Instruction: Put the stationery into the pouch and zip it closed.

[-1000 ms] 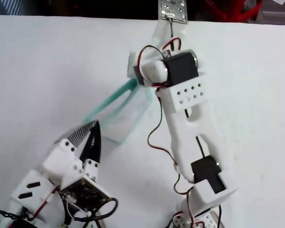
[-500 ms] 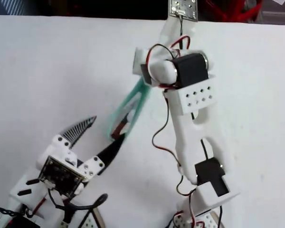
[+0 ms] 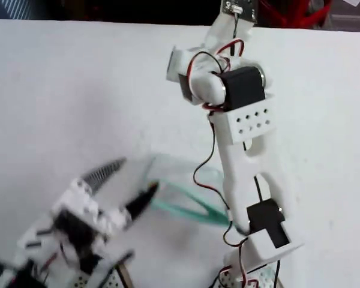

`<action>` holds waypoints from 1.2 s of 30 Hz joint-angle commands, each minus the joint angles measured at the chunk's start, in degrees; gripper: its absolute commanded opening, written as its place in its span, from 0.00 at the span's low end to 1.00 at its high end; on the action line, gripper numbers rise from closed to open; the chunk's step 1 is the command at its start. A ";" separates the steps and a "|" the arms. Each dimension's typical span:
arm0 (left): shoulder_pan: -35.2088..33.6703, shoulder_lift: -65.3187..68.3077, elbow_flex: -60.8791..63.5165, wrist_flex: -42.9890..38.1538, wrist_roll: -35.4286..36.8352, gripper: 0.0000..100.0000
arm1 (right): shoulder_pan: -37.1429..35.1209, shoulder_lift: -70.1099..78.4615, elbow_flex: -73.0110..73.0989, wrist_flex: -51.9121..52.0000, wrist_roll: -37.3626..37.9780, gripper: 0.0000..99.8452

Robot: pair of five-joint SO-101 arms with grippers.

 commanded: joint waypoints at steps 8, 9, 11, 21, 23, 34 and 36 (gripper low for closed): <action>-5.32 12.97 7.21 -19.08 0.09 0.26 | 1.36 -8.92 -13.80 7.60 30.24 0.02; -5.58 14.99 7.47 -21.27 0.09 0.26 | 1.19 -10.51 -14.59 8.04 35.96 0.02; -5.85 18.51 7.38 -24.97 0.18 0.26 | 1.19 -14.37 -13.36 8.04 45.63 0.02; -8.31 38.29 -5.27 -29.98 0.18 0.26 | 1.63 -40.31 19.34 7.96 70.51 0.02; -9.01 40.92 -6.42 -29.89 0.18 0.26 | 1.71 -46.90 28.40 7.96 74.29 0.02; -8.57 41.54 -6.42 -29.10 3.34 0.26 | 11.47 -83.03 69.45 0.75 68.04 0.04; -8.57 41.54 -6.42 -29.10 3.43 0.26 | 14.37 -87.96 77.80 -1.98 66.02 0.11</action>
